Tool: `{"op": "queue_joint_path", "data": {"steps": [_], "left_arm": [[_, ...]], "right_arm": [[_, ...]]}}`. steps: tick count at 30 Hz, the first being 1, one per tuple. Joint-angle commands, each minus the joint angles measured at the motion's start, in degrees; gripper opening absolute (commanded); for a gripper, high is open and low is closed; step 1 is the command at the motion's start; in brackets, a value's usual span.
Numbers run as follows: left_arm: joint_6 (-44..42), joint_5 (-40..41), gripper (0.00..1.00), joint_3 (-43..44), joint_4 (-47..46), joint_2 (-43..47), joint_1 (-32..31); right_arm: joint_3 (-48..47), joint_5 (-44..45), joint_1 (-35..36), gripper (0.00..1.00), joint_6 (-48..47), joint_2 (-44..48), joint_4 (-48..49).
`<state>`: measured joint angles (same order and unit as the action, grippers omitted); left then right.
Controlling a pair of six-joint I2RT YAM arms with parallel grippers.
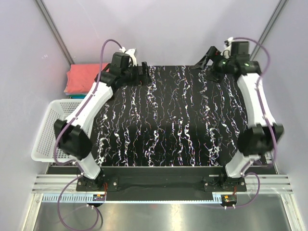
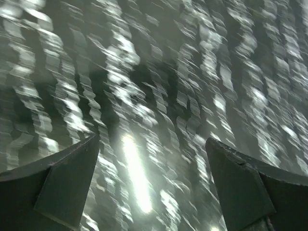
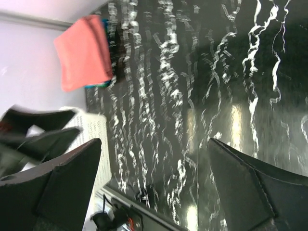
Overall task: Fold and stack the t-shirts
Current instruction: Neatly place the folded tshirt to the corner
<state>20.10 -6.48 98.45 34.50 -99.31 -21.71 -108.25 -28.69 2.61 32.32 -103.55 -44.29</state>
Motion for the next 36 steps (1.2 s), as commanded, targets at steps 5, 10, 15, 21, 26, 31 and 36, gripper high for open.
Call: {"op": "queue_joint_path", "data": {"steps": [5,10,15,21,26,31,36], "left_arm": [[8.11,-15.58,0.99,-3.35,0.48,18.86,-2.01],[10.39,-15.94,0.99,-9.94,-0.49,32.22,-2.89],[13.12,-16.02,0.99,-15.81,-0.57,42.68,-2.89],[13.30,-15.49,0.99,-19.00,-2.60,47.97,-2.89],[9.53,-14.35,0.99,-15.23,1.26,47.45,-2.89],[8.99,-13.56,0.99,-14.26,1.62,47.98,-2.89],[9.70,-13.38,0.99,-13.91,1.18,48.42,-2.89]], "right_arm": [[4.44,3.29,0.11,1.00,-6.82,24.25,-14.85],[11.64,1.10,0.11,1.00,-3.15,35.05,-13.98],[15.43,-2.33,0.11,1.00,2.05,41.75,-8.46],[11.22,-3.04,0.11,1.00,1.61,40.80,-10.20],[10.34,-1.73,0.11,1.00,-0.32,41.41,-11.16],[10.34,-0.76,0.11,1.00,-1.29,41.85,-12.57],[11.04,-0.23,0.11,1.00,-1.91,42.37,-11.52]]}}
